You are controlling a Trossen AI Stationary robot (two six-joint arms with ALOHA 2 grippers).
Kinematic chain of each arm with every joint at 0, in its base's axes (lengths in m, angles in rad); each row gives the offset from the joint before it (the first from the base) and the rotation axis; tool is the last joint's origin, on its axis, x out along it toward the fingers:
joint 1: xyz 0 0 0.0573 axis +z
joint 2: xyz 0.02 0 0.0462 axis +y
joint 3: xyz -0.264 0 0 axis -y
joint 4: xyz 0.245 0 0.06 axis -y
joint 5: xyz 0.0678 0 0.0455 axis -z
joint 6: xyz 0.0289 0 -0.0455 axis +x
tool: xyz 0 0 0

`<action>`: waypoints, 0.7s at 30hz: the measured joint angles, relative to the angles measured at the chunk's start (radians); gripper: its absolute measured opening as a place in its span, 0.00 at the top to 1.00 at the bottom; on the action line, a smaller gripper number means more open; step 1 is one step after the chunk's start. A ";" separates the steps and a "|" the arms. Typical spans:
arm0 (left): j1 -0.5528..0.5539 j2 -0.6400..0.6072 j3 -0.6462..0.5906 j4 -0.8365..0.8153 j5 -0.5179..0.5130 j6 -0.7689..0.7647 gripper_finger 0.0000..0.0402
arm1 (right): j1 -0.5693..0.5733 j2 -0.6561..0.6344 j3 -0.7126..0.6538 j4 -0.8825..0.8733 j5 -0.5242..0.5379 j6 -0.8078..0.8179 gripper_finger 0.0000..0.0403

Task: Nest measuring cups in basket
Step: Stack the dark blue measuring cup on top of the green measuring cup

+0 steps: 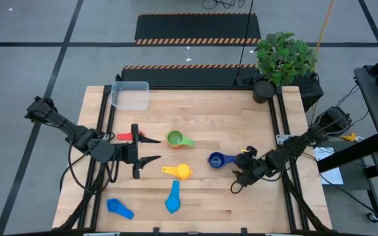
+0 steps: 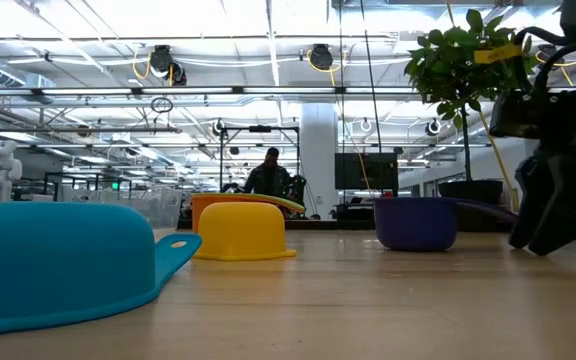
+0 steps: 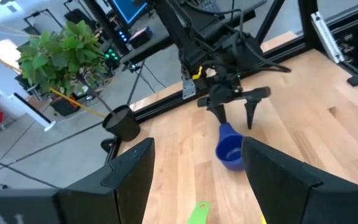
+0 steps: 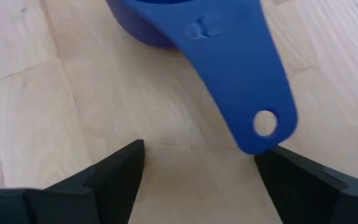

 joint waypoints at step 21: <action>0.000 0.000 -0.001 0.003 -0.036 -0.014 0.39 | -0.021 -0.240 -0.005 -0.279 -0.023 -0.031 0.30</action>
